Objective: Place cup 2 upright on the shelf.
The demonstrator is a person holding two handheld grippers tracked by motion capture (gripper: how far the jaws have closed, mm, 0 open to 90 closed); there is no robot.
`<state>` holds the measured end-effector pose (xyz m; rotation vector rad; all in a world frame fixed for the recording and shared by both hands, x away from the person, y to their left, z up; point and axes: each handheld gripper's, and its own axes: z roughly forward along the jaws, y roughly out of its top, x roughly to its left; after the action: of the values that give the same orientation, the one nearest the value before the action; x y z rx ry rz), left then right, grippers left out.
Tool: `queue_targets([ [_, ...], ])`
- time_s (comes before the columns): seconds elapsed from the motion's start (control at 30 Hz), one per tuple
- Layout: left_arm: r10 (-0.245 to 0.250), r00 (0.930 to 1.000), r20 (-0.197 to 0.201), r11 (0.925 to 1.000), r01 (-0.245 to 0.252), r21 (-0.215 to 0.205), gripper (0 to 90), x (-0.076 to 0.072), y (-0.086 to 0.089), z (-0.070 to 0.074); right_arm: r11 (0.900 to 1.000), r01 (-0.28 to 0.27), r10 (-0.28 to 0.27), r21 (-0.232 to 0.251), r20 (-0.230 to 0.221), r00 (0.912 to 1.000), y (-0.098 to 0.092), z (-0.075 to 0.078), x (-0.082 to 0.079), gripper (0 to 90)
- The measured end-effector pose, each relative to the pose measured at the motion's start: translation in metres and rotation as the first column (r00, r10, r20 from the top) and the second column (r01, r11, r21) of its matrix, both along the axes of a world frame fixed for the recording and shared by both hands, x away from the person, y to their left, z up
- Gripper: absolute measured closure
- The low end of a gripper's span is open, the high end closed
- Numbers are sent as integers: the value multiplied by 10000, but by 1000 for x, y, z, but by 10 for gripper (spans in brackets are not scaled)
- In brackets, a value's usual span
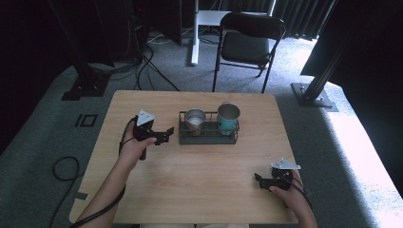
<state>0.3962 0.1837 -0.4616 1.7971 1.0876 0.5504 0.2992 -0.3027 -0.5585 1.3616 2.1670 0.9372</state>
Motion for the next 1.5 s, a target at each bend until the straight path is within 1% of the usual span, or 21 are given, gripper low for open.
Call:
queue_targets([
  [0.33,315,9994,-164,9995,-314,79,26,-11,20,-11,10000,-4,4,-3,0,10000,0,0,0,120],
  [0.4,321,9993,-183,9995,-320,75,27,-12,22,-12,10000,-2,2,-2,0,10000,0,0,0,120],
  [0.57,556,9981,-273,9984,-558,-47,26,-22,37,-19,10000,-2,2,-1,0,10000,0,0,0,120],
  [0.63,617,9977,-269,9981,-619,-69,26,-24,39,-20,10000,-3,3,-3,1,10000,0,0,0,120],
  [0.73,720,9968,-346,9974,-717,96,26,-29,47,-25,10000,-3,3,-3,1,10000,0,0,0,120],
  [0.77,745,9964,-392,9972,-743,82,26,-30,49,-27,10000,-3,3,-3,1,10000,0,0,0,120],
  [0.83,919,9947,-455,9957,-923,-64,27,-34,56,-31,10000,-2,2,-5,1,10000,0,0,0,120],
  [0.9,1094,9923,-575,9939,-1098,-41,26,-39,65,-37,10000,-3,3,-6,1,10000,0,0,0,120],
  [0.93,1094,9923,-575,9939,-1098,-41,26,-39,65,-37,10000,-3,3,-6,1,10000,0,0,0,120],
  [0.97,1244,9904,-608,9921,-1252,-91,27,-43,71,-40,10000,-4,4,-5,6,10000,0,0,0,120],
  [1.03,1315,9895,-597,9913,-1319,-34,26,-44,73,-41,10000,-6,6,-6,4,10000,0,0,0,120],
  [1.1,1399,9878,-680,9900,-1408,-83,27,-48,76,-44,10000,-5,5,-5,2,10000,0,0,0,120],
  [1.2,1609,9840,-764,9869,-1613,7,26,-54,81,-49,10000,-3,3,-5,1,10000,0,0,0,120],
  [1.23,1823,9796,-850,9832,-1823,73,26,-58,85,-53,10000,-2,2,-2,2,10000,0,0,0,120],
  [1.3,1852,9788,-872,9827,-1847,148,27,-60,87,-54,10000,-1,1,-1,0,10000,0,0,0,120],
  [1.33,1928,9768,-934,9812,-1929,77,27,-62,90,-56,10000,-1,1,-1,0,10000,0,0,0,120],
  [1.37,2088,9733,-955,9778,-2095,34,26,-66,94,-58,10000,-1,1,0,-1,10000,0,0,0,120],
  [1.4,2088,9733,-955,9778,-2095,34,26,-66,94,-58,10000,-1,1,0,-1,10000,0,0,0,120],
  [1.43,2130,9726,-935,9770,-2127,135,26,-71,97,-60,10000,-2,2,1,0,10000,0,0,0,120],
  [1.47,2151,9716,-981,9765,-2152,100,27,-73,99,-61,10000,-2,2,1,-1,10000,0,0,0,120],
  [1.5,2175,9708,-1011,9761,-2169,169,26,-76,100,-63,10000,-2,2,0,1,10000,0,0,0,120],
])
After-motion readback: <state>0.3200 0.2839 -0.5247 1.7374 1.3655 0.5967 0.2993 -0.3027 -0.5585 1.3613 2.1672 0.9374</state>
